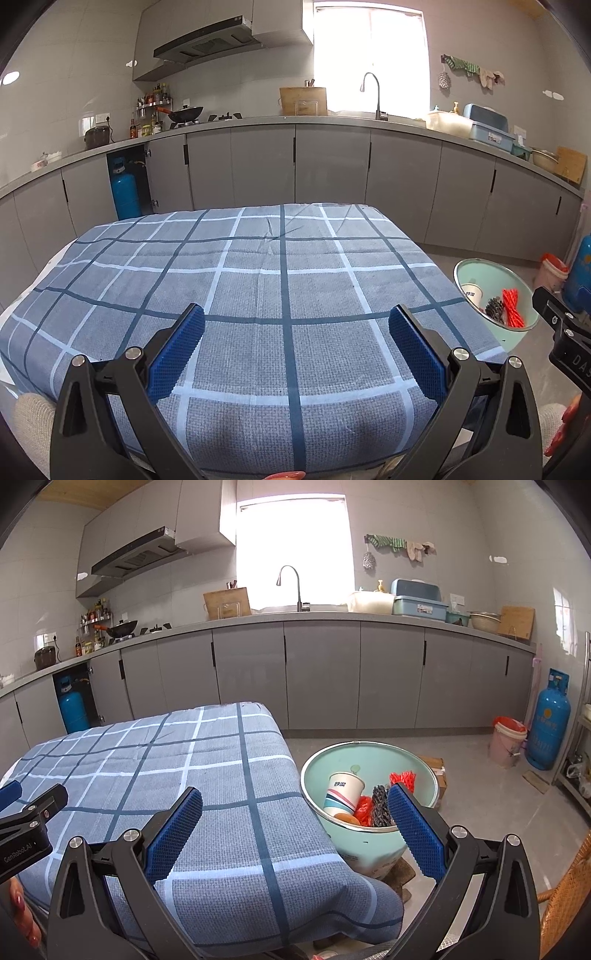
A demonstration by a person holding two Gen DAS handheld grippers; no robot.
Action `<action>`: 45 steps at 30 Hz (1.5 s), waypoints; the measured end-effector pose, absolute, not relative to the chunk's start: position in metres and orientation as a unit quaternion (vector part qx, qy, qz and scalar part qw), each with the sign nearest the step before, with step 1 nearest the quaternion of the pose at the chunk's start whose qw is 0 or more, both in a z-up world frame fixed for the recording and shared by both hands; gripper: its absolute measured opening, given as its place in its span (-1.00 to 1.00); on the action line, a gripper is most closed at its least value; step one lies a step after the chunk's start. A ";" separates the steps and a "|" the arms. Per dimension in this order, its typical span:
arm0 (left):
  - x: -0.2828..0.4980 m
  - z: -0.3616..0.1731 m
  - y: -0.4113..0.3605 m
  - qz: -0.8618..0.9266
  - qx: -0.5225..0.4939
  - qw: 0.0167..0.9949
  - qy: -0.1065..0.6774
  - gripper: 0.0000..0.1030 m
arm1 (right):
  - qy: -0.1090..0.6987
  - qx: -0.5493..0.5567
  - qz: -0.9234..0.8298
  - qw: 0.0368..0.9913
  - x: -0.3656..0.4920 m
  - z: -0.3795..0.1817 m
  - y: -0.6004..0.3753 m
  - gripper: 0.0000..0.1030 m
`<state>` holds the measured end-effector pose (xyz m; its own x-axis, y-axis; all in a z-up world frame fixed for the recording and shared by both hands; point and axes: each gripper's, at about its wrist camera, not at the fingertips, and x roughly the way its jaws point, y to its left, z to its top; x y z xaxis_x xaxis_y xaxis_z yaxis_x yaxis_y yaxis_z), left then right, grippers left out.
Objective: Collect trash
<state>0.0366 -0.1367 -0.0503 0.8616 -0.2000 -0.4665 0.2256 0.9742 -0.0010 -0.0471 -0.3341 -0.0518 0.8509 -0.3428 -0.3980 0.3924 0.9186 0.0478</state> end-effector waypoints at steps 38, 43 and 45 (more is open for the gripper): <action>0.043 -0.056 -0.134 -0.106 0.029 0.961 0.253 0.90 | 0.200 0.057 -0.183 0.961 -0.040 -0.050 -0.330 0.92; 0.043 -0.057 -0.136 -0.110 0.026 0.959 0.258 0.90 | 0.199 0.055 -0.183 0.961 -0.039 -0.050 -0.329 0.92; 0.043 -0.058 -0.137 -0.109 0.026 0.960 0.258 0.90 | 0.199 0.056 -0.183 0.961 -0.039 -0.051 -0.329 0.92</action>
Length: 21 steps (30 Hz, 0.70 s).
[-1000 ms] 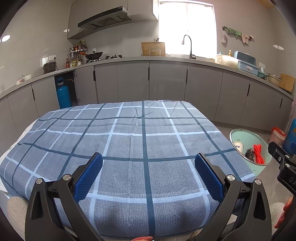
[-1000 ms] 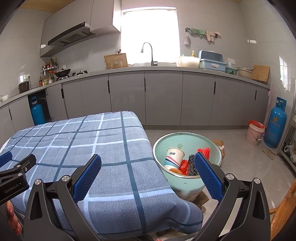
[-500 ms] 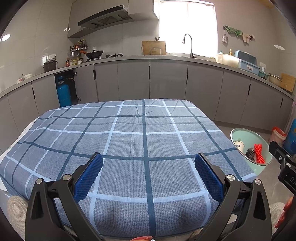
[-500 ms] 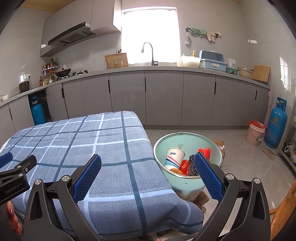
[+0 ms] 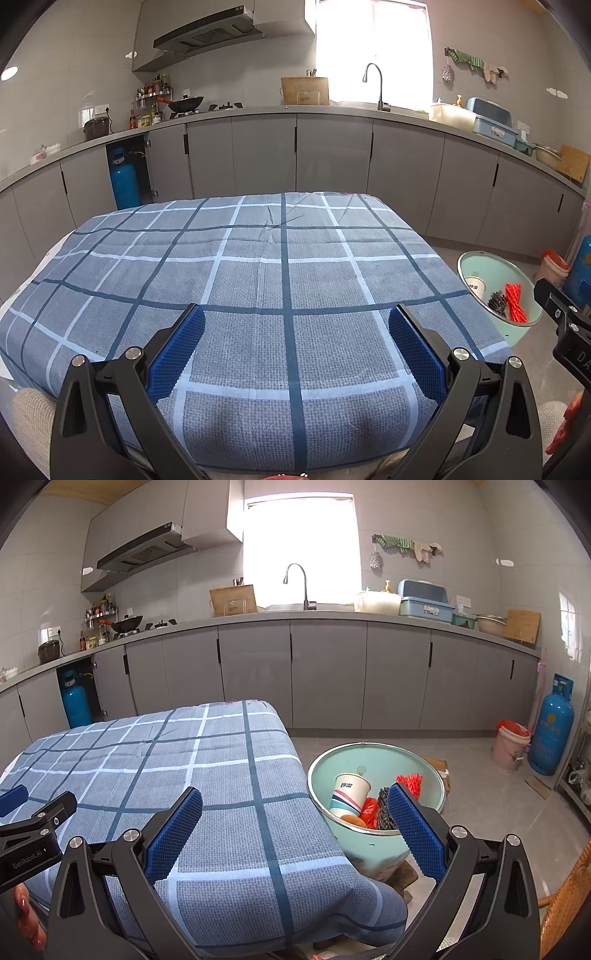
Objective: Collect trash
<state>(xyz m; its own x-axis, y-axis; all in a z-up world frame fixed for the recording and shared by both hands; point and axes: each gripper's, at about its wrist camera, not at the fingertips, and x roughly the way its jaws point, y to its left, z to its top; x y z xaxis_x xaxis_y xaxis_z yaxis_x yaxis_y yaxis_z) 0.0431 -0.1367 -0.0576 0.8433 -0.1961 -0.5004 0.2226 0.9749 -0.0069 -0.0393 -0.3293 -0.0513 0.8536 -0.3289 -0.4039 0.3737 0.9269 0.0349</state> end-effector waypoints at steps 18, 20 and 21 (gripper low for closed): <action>0.044 -0.062 -0.143 -0.112 0.024 0.955 0.273 0.90 | 0.205 0.057 -0.180 0.960 -0.036 -0.057 -0.330 0.92; 0.046 -0.063 -0.142 -0.112 0.020 0.953 0.280 0.90 | 0.206 0.058 -0.180 0.960 -0.035 -0.058 -0.329 0.92; 0.047 -0.064 -0.142 -0.114 0.019 0.952 0.283 0.90 | 0.205 0.058 -0.180 0.960 -0.035 -0.058 -0.329 0.92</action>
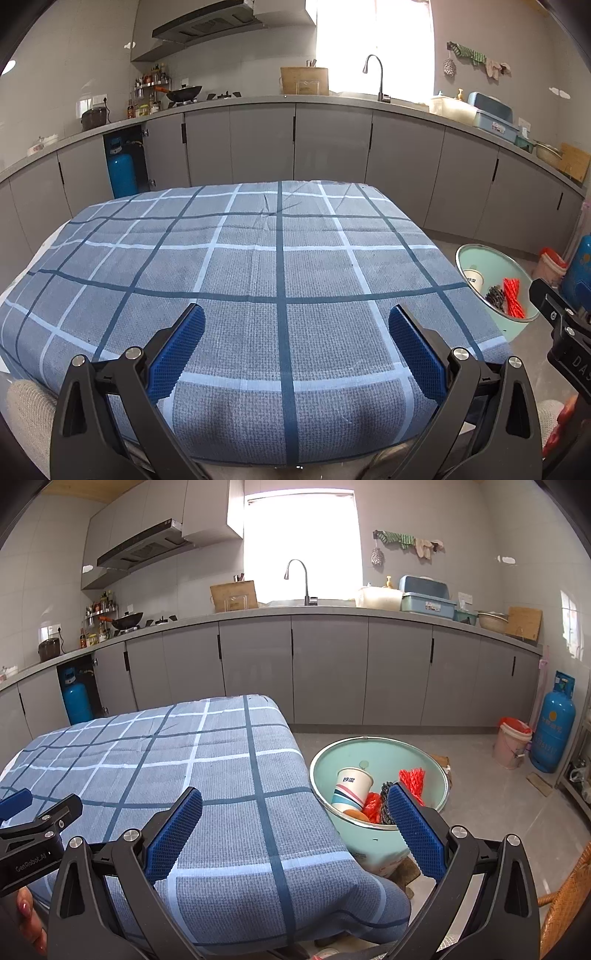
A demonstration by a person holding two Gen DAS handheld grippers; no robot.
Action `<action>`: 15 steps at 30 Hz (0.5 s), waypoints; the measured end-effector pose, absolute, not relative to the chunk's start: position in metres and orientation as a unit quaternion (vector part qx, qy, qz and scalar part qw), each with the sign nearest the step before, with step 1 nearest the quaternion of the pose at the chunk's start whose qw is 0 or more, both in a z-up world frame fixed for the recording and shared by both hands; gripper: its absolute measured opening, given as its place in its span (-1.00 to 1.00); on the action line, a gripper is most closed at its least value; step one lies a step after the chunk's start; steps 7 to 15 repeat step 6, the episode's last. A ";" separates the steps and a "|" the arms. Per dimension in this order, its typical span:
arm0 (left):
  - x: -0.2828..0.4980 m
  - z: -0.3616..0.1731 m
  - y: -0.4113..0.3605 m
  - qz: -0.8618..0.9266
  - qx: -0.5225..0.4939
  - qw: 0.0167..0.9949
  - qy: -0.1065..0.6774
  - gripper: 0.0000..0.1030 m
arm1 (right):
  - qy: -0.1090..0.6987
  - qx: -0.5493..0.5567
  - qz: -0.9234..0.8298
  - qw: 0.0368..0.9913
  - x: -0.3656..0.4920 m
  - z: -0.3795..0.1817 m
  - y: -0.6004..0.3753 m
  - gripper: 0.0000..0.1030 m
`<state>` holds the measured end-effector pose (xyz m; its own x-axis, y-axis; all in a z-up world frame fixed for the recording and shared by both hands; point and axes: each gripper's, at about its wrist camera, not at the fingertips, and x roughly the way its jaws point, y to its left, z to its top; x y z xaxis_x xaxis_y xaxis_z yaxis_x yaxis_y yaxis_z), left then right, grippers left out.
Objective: Collect trash
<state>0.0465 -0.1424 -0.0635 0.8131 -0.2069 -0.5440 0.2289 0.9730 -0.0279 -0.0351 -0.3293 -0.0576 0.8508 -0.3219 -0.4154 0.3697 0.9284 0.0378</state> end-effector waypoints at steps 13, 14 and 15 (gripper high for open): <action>0.050 -0.068 -0.142 -0.118 0.020 0.947 0.299 0.90 | 0.208 0.060 -0.179 0.960 -0.035 -0.061 -0.329 0.92; 0.050 -0.068 -0.142 -0.118 0.020 0.947 0.299 0.90 | 0.208 0.060 -0.179 0.960 -0.035 -0.061 -0.329 0.92; 0.050 -0.068 -0.142 -0.118 0.020 0.947 0.299 0.90 | 0.208 0.060 -0.179 0.960 -0.035 -0.061 -0.329 0.92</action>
